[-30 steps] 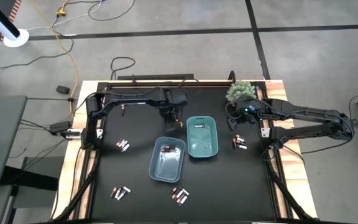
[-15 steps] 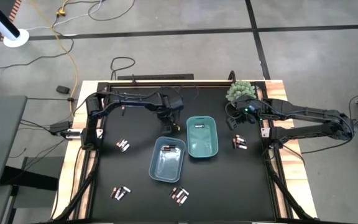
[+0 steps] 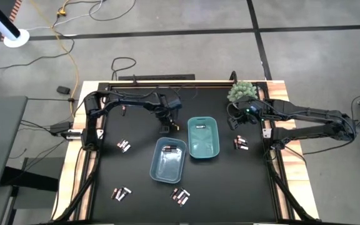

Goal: Sort batteries
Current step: Put the white battery into the green bin

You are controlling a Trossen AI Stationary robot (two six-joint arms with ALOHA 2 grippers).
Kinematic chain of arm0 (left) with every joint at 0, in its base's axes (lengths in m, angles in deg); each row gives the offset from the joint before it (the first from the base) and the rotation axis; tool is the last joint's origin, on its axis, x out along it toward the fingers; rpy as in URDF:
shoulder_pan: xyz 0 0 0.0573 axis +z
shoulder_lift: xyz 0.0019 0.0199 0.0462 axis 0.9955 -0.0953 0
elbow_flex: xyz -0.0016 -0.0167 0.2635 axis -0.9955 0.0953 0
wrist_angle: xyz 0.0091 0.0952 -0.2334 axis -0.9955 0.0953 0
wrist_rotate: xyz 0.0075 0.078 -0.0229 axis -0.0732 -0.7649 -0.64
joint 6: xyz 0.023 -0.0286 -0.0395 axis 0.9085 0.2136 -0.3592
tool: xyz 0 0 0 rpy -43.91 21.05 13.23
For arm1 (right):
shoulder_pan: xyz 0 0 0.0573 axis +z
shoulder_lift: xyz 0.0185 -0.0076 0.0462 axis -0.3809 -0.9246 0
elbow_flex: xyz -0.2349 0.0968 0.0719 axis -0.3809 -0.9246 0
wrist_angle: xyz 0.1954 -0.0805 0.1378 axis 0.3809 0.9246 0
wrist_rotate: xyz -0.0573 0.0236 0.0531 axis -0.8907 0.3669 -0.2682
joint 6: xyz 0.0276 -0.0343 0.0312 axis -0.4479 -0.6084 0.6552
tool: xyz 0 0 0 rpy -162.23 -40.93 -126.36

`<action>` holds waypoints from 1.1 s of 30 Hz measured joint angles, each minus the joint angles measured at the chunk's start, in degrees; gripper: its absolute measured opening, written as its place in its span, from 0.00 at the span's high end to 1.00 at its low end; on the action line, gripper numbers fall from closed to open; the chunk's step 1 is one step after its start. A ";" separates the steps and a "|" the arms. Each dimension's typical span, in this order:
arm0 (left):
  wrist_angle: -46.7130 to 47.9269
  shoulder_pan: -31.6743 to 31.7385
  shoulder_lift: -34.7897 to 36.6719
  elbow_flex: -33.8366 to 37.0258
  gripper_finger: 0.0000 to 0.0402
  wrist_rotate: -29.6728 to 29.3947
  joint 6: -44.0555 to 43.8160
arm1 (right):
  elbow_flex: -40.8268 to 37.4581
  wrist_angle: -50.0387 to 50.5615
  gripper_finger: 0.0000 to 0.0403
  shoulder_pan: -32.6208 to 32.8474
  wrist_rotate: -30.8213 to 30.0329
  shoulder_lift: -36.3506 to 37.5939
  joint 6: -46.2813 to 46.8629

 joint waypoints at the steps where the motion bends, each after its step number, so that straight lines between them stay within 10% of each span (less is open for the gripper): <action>1: -0.19 0.00 0.00 0.00 0.91 -0.11 0.01 | 0.00 0.00 0.68 0.00 0.00 0.00 -0.02; 33: 14.49 -5.59 -0.16 -28.46 0.91 -1.01 -6.11 | 0.00 0.02 0.68 0.00 0.00 0.00 -2.38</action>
